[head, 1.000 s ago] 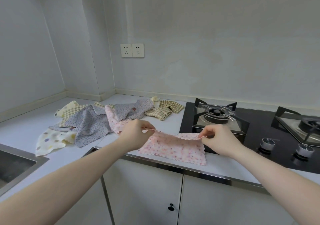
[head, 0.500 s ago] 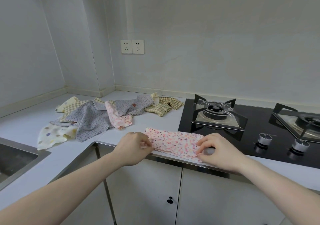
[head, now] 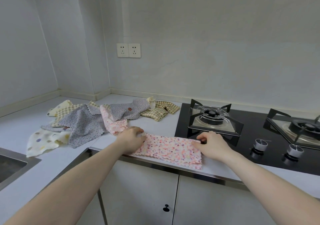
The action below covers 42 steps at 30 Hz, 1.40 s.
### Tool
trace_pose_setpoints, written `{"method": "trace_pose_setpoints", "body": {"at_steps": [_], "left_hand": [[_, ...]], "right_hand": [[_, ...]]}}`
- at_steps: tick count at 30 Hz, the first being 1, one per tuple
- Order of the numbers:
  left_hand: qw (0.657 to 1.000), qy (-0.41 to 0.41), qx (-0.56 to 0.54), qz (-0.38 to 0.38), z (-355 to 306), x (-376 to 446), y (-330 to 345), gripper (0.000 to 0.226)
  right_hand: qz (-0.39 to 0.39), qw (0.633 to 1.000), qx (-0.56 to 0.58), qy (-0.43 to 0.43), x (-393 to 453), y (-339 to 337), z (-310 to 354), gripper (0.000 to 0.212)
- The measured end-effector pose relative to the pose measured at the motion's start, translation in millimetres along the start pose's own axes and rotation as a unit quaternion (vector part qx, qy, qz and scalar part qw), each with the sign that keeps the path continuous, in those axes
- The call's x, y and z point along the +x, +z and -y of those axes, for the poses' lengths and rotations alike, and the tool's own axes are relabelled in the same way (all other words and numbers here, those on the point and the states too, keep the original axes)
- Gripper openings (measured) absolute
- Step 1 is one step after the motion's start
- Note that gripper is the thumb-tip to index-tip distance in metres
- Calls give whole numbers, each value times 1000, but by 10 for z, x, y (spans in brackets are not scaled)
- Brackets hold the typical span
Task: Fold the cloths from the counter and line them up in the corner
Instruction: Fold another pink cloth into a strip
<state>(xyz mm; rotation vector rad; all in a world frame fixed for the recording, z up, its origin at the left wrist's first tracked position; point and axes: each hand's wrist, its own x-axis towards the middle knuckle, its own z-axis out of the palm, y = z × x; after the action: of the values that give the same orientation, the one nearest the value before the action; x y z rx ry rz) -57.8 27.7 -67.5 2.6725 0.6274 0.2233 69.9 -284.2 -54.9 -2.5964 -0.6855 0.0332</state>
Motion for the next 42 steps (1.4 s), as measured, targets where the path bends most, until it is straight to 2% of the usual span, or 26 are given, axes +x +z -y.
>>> {"method": "trace_pose_setpoints", "body": {"at_steps": [3, 6, 14, 24, 36, 42], "left_hand": [[998, 17, -37, -40, 56, -5, 104, 40], [995, 17, -88, -52, 98, -5, 130, 32], [988, 13, -147, -40, 132, 6, 122, 30], [984, 9, -176, -29, 142, 8, 113, 28], [973, 18, -228, -32, 208, 40, 120, 28], [970, 15, -242, -32, 214, 37, 112, 31]], "right_hand": [[23, 999, 5, 27, 67, -38, 48, 22], [33, 996, 67, 44, 120, -107, 74, 12], [4, 971, 225, 76, 324, -351, 302, 15], [41, 955, 292, 31, 405, -300, 1102, 20], [90, 967, 239, 4, 431, 332, 1702, 17], [110, 964, 240, 3, 450, 473, 1735, 27]]}}
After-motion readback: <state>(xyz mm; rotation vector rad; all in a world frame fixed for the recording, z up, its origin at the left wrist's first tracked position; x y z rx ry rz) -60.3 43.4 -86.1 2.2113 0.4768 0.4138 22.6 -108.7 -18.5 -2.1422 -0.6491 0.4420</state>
